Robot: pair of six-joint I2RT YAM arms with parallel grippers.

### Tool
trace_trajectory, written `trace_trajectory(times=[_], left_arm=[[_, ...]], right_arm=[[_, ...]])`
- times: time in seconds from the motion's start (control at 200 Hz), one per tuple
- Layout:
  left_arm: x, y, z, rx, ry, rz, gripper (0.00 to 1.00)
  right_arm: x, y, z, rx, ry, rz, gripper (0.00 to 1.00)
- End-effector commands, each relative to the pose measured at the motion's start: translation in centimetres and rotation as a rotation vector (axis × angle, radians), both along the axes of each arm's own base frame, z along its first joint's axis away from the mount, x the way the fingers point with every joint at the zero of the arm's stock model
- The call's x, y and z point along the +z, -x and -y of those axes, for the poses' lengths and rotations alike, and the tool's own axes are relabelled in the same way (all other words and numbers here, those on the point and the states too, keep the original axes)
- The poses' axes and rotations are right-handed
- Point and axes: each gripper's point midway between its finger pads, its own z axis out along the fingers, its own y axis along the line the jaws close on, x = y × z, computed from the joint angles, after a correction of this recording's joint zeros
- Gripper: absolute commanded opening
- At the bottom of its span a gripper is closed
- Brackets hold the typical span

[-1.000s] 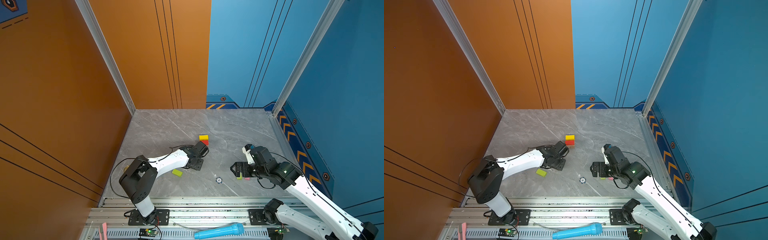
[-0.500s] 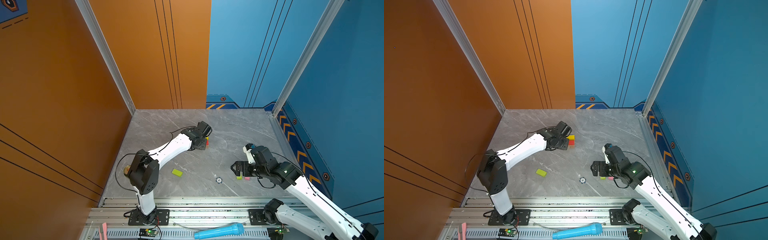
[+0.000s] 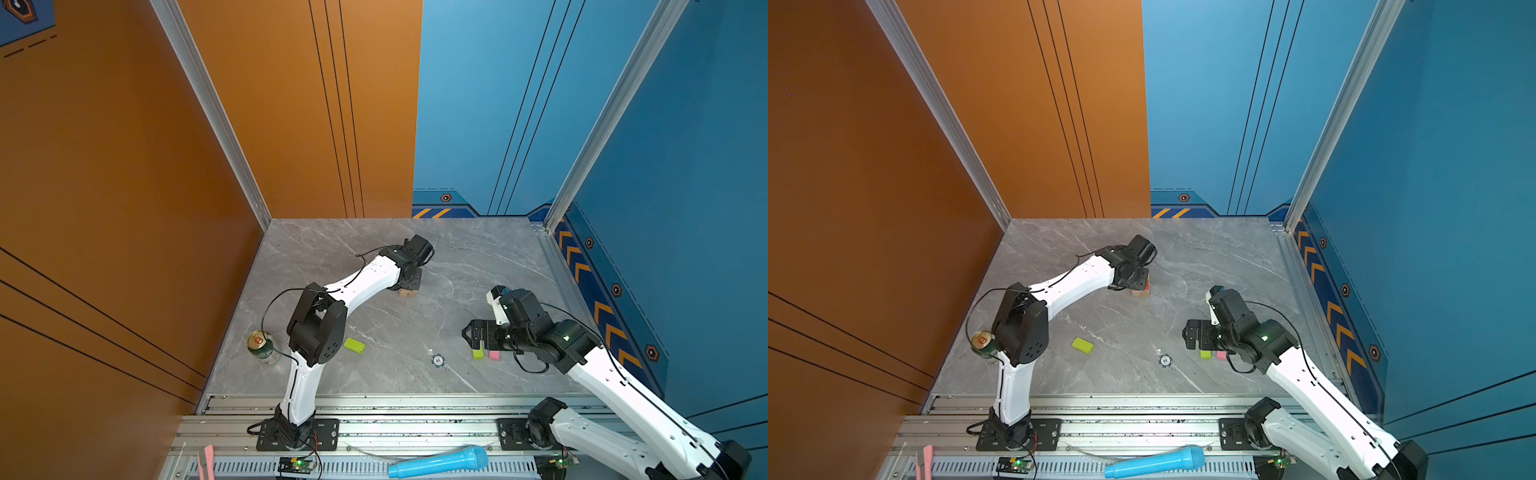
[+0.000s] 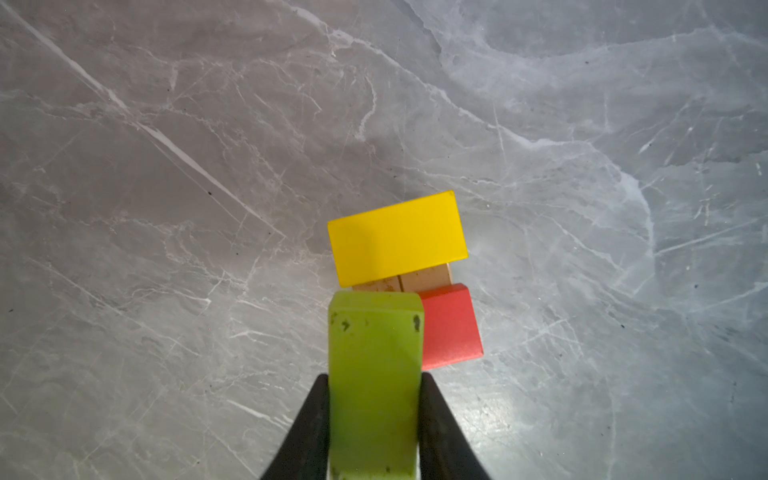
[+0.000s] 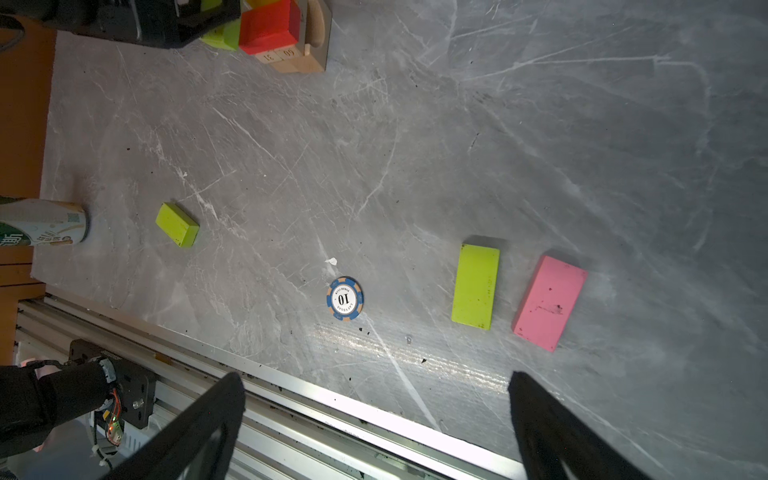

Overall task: Build the wood block tower
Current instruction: 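Align the lime-green block over the red block and lower it onto the tower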

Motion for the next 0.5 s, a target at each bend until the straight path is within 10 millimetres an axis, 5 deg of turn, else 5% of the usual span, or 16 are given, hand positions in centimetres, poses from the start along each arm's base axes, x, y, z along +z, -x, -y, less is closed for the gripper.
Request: trace_trajectory(times=[0.0,0.496], left_arm=[[0.5,-1.1,-0.8,0.055,-0.007,0.017,0.23],[0.4,-1.8,0.2,0.096,0.054,0.008,0.24]], right_arm=[[1.1,-0.9,0.2,-0.013,0.006,0.044,1.00],[1.2,-1.1,0.7,-0.021,-0.003,0.042,1.00]])
